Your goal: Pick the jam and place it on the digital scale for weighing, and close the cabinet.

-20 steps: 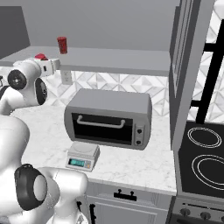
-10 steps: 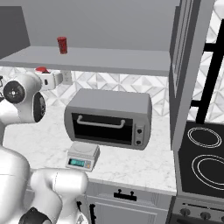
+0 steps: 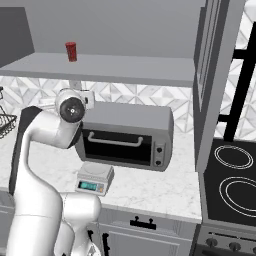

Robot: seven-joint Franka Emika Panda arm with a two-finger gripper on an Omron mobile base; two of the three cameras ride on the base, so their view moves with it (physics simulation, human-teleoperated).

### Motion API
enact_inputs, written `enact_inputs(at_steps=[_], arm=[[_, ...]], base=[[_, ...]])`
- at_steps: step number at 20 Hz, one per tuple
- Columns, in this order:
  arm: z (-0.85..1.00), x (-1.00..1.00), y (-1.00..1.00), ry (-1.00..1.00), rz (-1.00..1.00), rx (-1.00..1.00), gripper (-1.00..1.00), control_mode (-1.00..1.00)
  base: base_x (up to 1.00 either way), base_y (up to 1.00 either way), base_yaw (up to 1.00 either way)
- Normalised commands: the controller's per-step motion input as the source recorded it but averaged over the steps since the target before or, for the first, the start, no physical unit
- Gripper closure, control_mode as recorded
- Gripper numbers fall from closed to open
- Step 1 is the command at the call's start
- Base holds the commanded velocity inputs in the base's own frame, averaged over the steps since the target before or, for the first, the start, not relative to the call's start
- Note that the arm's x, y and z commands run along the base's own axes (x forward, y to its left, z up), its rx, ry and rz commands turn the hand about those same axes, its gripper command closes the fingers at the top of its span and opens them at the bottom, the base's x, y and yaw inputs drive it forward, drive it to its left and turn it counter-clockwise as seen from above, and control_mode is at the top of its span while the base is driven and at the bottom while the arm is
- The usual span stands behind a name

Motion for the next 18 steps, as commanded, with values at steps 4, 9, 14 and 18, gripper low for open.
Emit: enact_inputs(at_steps=[4,9,14,18], arm=[[-0.86,0.00,-0.42,0.00,0.22,0.00,1.00,-1.00],[-0.59,0.00,-0.32,0.01,0.10,0.00,1.00,-1.00],[-0.49,-0.01,-0.16,0.02,0.03,0.00,1.00,-1.00],[-0.56,-0.01,-0.66,0.00,0.00,0.05,1.00,-1.00]], base=[[0.00,0.00,0.00],[0.00,0.00,0.00],[0.00,0.00,0.00],[0.00,0.00,0.00]])
